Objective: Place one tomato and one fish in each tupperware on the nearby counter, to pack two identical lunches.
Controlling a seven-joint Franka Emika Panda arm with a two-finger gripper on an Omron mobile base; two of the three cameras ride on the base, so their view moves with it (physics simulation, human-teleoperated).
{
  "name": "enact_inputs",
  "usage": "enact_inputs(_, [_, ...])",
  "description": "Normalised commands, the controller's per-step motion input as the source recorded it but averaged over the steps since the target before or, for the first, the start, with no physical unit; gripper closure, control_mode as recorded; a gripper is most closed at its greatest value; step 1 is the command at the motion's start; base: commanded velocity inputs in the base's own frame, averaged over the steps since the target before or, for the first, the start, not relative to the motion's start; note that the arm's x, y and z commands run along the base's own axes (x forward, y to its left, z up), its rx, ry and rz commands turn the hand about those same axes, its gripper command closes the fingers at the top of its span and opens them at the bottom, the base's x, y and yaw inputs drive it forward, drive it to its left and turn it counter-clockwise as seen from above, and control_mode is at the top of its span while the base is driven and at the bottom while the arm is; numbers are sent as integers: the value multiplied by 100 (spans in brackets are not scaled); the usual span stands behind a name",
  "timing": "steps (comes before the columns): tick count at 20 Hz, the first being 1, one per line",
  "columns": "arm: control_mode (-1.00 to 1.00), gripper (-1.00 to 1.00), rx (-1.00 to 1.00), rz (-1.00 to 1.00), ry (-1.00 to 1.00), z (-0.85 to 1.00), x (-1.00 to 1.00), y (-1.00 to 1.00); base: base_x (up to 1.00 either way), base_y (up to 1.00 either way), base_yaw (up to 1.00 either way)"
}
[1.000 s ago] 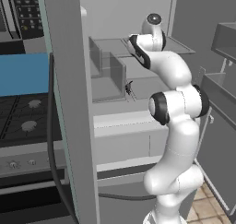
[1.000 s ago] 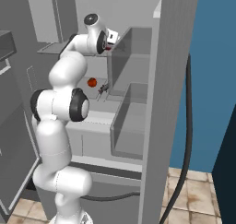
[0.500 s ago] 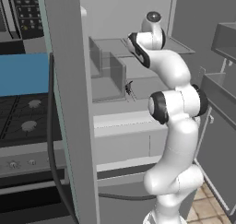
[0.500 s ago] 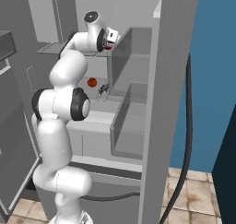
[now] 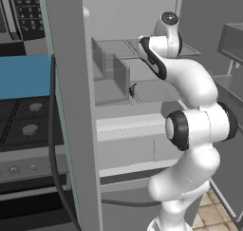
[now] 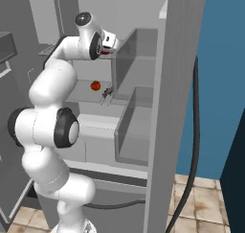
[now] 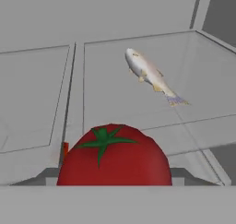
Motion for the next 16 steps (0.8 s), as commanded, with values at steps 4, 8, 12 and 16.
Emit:
enact_inputs(4, [-100, 100, 0, 5, -12, -9, -100, 5, 0, 0, 0])
enact_inputs(8, [-100, 100, 0, 4, -4, 0, -100, 0, 0, 0, 0])
enact_inputs(12, [-100, 100, 0, 7, -2, 6, -100, 0, 0, 0, 0])
enact_inputs(16, [-100, 100, 0, 4, 0, 1, -100, 0, 0, 0, 0])
